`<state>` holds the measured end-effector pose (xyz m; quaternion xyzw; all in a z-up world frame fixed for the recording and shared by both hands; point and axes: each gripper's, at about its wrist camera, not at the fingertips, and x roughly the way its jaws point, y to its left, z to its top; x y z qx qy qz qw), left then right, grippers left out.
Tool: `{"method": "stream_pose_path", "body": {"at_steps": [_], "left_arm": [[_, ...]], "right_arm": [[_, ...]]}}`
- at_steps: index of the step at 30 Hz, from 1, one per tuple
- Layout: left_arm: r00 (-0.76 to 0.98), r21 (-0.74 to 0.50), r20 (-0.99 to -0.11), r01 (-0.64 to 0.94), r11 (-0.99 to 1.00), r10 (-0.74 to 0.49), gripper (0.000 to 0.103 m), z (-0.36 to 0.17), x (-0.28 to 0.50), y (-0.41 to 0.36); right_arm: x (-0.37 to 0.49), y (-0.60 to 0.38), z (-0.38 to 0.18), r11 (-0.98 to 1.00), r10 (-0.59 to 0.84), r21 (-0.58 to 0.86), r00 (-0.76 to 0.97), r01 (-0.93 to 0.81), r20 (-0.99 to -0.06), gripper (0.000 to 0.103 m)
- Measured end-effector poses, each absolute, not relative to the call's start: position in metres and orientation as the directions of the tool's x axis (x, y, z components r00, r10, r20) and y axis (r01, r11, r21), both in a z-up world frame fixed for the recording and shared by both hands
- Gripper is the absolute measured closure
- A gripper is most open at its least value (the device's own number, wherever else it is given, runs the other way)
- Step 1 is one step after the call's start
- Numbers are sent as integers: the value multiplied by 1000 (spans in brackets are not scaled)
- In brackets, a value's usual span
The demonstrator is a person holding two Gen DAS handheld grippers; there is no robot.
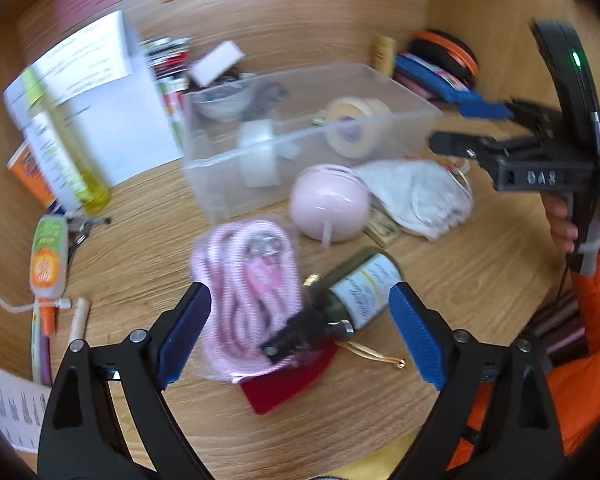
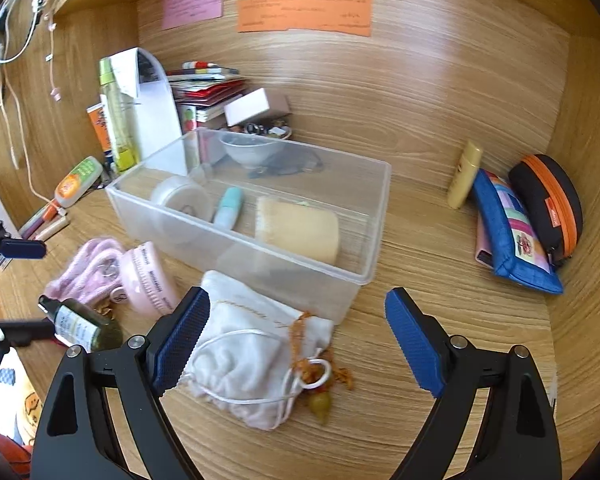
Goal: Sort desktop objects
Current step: 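Grasp the dark green glass bottle with the left tool while the right tool grasps the pink round speaker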
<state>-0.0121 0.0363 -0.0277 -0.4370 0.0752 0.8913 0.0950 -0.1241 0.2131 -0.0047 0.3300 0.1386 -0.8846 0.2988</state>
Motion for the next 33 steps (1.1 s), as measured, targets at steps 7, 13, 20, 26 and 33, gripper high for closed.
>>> {"method": "stream_pose_path", "body": {"at_steps": [7,13,20,26,33], "left_arm": [[-552,143,-829,-368,-919,92,12,-53,-24,68],[-560,134,-824,-347,-928,91,15,-70,-32,60],[-605,79,-787,-297,-952,123,50,-64,-27,40],[-619,6,-773,-228,-974,140,59,-61,-25,13],[-646,-73,-749,-138,-988,146,60,-53,-24,-20]], "right_arm": [[-120,198,-9,-735,-471,-19,-530,678,-705,15],[-118,170,-17,-664,-494,-21,-460,748,-738,15],[-122,131,-33,-572,-521,12,-352,820,-778,15],[-128,116,-38,-537,-541,51,-298,842,-787,20],[-130,100,-43,-502,-543,82,-240,861,-805,40]]}}
